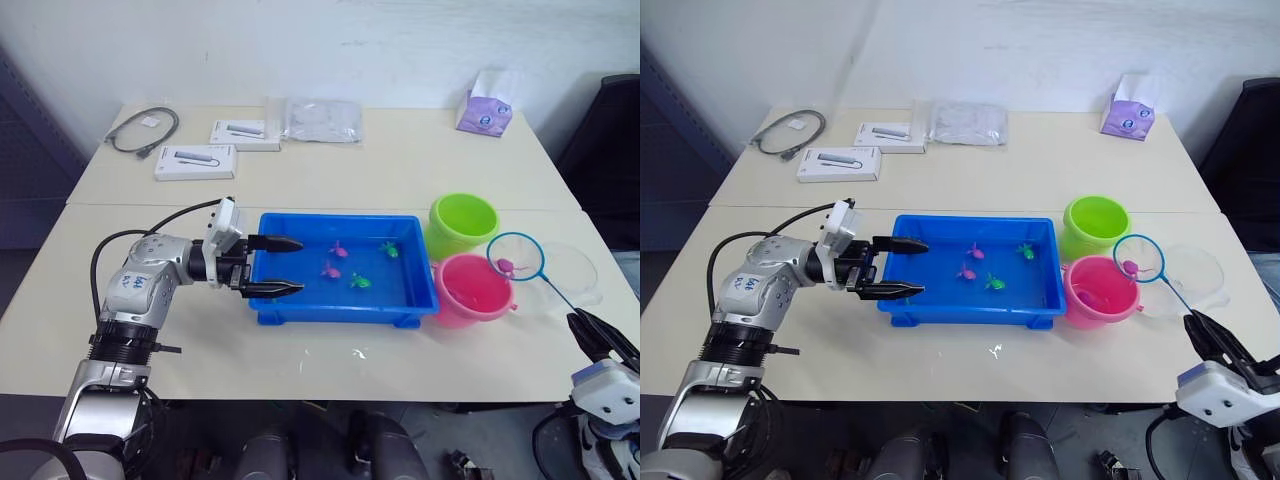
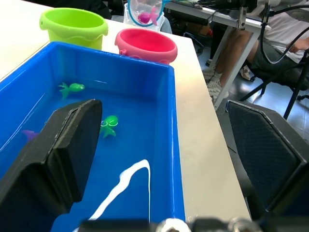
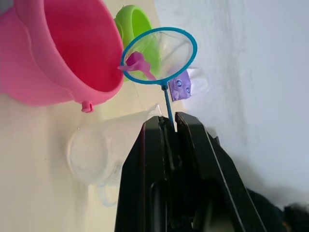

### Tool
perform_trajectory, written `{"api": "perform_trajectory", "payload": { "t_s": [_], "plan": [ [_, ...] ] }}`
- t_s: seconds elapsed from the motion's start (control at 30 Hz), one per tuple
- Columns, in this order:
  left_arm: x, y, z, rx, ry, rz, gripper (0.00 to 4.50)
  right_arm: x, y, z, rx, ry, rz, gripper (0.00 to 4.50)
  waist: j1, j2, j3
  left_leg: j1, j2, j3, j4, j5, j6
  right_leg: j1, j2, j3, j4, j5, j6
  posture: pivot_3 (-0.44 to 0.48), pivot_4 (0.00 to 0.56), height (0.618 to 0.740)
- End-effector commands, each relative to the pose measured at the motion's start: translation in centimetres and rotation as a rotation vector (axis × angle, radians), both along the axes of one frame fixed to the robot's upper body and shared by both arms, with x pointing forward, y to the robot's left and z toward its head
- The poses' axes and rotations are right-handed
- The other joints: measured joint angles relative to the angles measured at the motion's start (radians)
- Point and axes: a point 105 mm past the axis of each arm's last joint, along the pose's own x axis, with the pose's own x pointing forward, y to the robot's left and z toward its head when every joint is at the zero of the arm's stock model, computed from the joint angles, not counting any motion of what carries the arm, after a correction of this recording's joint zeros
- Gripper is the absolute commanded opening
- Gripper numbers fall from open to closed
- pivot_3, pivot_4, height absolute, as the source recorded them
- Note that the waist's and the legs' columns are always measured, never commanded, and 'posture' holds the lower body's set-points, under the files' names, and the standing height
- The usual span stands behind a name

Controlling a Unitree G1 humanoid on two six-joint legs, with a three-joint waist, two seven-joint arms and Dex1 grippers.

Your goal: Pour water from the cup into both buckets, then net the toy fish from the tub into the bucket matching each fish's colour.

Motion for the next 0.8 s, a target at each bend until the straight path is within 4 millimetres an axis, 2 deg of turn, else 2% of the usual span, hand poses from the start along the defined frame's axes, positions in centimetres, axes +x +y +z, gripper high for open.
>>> {"api": "perform_trajectory", "payload": {
  "t_s": [0.03, 0.13, 0.27, 0.37, 0.5, 0.63, 0.7, 0.8],
  "plan": [
    [0.2, 0.6, 0.7, -0.018, -0.062, 0.039, 4.42, 0.3, 0.9, 0.6, -0.186, -0.045, 0.059, 0.00, -0.002, 0.000, 0.000, 0.001, 0.000, 0.001, 0.000, 0.000, 0.000, 0.000, 0.000, 0.001, 0.001, 0.000, 0.000, 0.000, 0.150, 0.740],
    [0.6, 1.2, 0.4, -0.017, -0.091, 0.078, 4.42, 0.6, 1.2, 1.0, -0.307, -0.087, 0.088, 0.00, -0.007, 0.000, 0.000, 0.002, 0.000, 0.001, 0.000, 0.000, -0.001, 0.000, 0.000, 0.001, 0.002, -0.001, -0.001, 0.000, 0.150, 0.740],
    [0.6, 1.5, -0.1, -0.014, -0.101, 0.094, 4.42, 0.5, 2.3, 0.3, -0.314, -0.100, 0.152, 0.00, -0.013, 0.000, 0.000, 0.003, 0.001, 0.001, -0.001, 0.000, -0.002, 0.001, 0.000, 0.001, 0.003, -0.002, -0.002, 0.000, 0.150, 0.740],
    [0.7, 1.5, 0.0, -0.024, -0.115, 0.106, 4.42, 0.4, 1.7, 0.0, -0.344, -0.093, 0.125, 0.00, -0.016, 0.000, 0.000, 0.003, 0.001, 0.001, -0.001, 0.001, -0.002, 0.001, 0.000, 0.000, 0.003, -0.002, -0.002, 0.000, 0.150, 0.740],
    [0.6, 1.5, -0.1, -0.026, -0.120, 0.105, 4.42, 0.2, 1.0, 1.7, -0.398, -0.162, 0.086, 0.00, -0.019, 0.000, 0.000, 0.005, 0.001, 0.001, -0.001, 0.001, -0.002, 0.002, 0.000, 0.001, 0.003, -0.002, -0.003, 0.000, 0.150, 0.740],
    [0.2, 1.4, -0.5, -0.031, -0.107, 0.105, 4.42, -0.2, 2.5, -0.1, -0.357, -0.093, 0.161, 0.00, -0.020, 0.000, 0.000, 0.006, 0.002, 0.001, -0.001, 0.000, -0.003, 0.003, 0.000, 0.001, 0.003, -0.002, -0.003, 0.000, 0.150, 0.740],
    [0.1, 1.4, -0.6, -0.028, -0.103, 0.102, 4.42, 0.1, 1.3, 0.7, -0.360, -0.124, 0.092, 0.00, -0.020, 0.000, 0.000, 0.006, 0.002, 0.001, -0.002, 0.000, -0.003, 0.003, -0.001, 0.001, 0.003, -0.002, -0.003, 0.000, 0.150, 0.740],
    [0.1, 1.4, -0.4, -0.038, -0.103, 0.104, 4.42, 0.3, 2.5, 0.5, -0.336, -0.116, 0.143, 0.00, -0.020, 0.000, 0.000, 0.007, 0.002, 0.001, -0.001, 0.000, -0.003, 0.005, -0.001, 0.001, 0.003, -0.002, -0.003, 0.000, 0.150, 0.740]
  ]
}}
